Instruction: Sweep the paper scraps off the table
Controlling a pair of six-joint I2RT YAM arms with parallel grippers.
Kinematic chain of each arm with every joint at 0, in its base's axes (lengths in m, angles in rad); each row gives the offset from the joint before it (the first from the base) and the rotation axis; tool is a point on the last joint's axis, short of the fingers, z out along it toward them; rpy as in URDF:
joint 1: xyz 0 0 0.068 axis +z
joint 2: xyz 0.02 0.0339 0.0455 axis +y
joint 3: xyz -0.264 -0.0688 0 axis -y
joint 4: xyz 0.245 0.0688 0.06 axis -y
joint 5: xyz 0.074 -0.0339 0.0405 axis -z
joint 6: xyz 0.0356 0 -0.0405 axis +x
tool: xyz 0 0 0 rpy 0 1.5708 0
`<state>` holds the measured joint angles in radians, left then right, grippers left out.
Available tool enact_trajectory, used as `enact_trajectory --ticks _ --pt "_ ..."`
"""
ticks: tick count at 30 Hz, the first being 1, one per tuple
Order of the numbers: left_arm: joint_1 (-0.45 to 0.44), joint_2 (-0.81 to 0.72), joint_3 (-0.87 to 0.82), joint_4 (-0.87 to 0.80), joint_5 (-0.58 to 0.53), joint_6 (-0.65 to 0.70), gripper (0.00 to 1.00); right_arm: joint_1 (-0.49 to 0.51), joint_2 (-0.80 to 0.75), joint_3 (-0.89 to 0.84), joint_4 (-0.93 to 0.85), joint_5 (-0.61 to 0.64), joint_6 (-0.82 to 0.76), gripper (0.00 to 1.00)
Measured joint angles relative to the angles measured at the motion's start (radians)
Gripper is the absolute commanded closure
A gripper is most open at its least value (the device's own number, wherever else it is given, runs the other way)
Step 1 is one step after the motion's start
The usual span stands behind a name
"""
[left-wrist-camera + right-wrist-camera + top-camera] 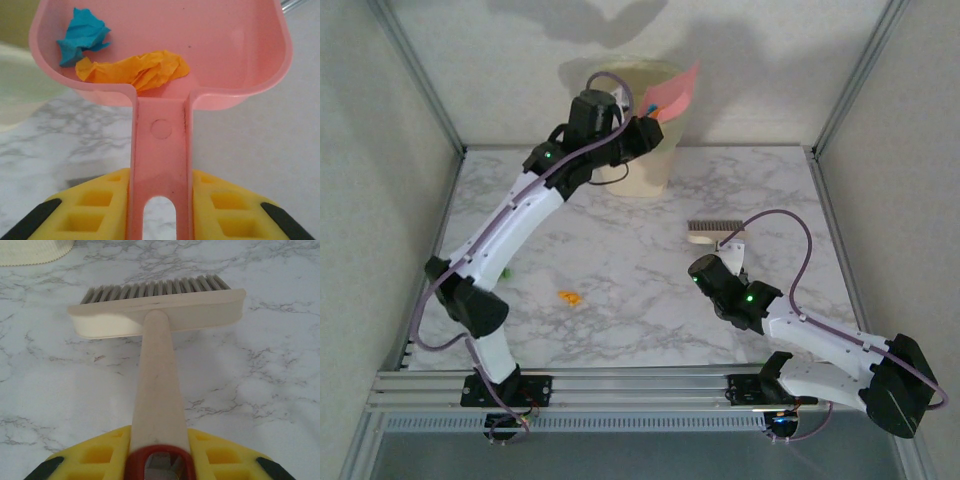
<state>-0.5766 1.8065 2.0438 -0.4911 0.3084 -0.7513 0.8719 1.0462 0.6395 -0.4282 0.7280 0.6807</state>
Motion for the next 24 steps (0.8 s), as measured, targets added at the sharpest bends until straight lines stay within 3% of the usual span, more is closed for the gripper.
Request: enact_trajectory --ticks 4,10,24 --pt "0.065 0.061 0.010 0.076 0.133 -0.119 1.00 -0.001 0.000 0.000 0.000 0.000 -0.006 1.00" --pt "0.153 0.109 0.009 0.205 0.246 -0.301 1.00 -0.002 0.000 0.000 0.000 0.000 -0.011 1.00" --pt "0.215 0.156 -0.048 0.586 0.366 -0.642 1.00 -0.002 0.025 0.021 0.002 -0.008 -0.015 1.00"
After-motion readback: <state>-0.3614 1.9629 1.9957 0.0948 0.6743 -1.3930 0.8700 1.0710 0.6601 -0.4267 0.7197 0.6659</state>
